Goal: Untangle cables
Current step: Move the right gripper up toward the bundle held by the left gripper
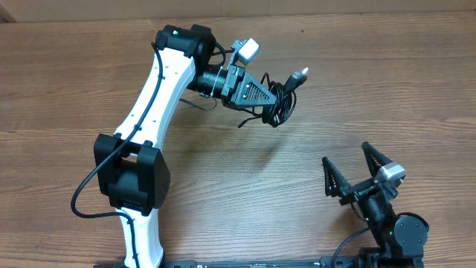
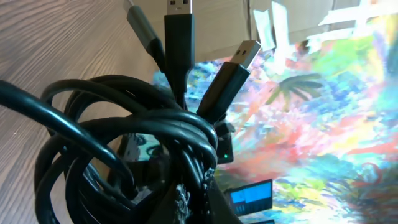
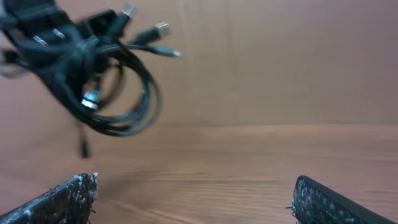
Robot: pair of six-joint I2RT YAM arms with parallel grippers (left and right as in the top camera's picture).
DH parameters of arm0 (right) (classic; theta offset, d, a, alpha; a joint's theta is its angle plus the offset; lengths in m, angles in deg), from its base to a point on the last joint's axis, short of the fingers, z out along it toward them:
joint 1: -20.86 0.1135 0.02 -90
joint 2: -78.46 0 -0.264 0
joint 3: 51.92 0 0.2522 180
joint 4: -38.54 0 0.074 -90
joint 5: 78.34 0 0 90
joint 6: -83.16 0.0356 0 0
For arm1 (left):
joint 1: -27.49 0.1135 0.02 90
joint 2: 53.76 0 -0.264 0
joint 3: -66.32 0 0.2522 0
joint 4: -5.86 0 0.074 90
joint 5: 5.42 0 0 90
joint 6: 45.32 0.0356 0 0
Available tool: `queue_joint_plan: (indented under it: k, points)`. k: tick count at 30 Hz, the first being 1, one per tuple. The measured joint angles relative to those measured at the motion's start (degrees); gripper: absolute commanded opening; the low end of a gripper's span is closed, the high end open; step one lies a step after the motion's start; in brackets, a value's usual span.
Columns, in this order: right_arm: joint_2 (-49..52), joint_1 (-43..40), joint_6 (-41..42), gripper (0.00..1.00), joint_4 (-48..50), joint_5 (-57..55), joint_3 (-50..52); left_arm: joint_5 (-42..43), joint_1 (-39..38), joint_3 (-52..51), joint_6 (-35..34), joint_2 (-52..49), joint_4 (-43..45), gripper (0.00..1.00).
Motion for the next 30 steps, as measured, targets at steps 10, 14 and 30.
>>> queue_joint_plan:
  k: [10, 14, 30]
  points:
    - [13.9, 0.0, 5.4, 1.0, -24.2, 5.2, -32.7, 1.7, 0.0, 0.0, -1.5, 0.0, 0.6, 0.04]
    - [24.0, 0.0, 5.7, 1.0, -34.9, 7.6, -44.5, 2.2, 0.0, 0.0, -3.9, 0.0, 0.6, 0.04]
    - [46.8, 0.0, 8.8, 0.49, -33.7, 27.7, -51.5, 2.3, -0.7, 0.0, -17.1, 0.0, 0.6, 0.04]
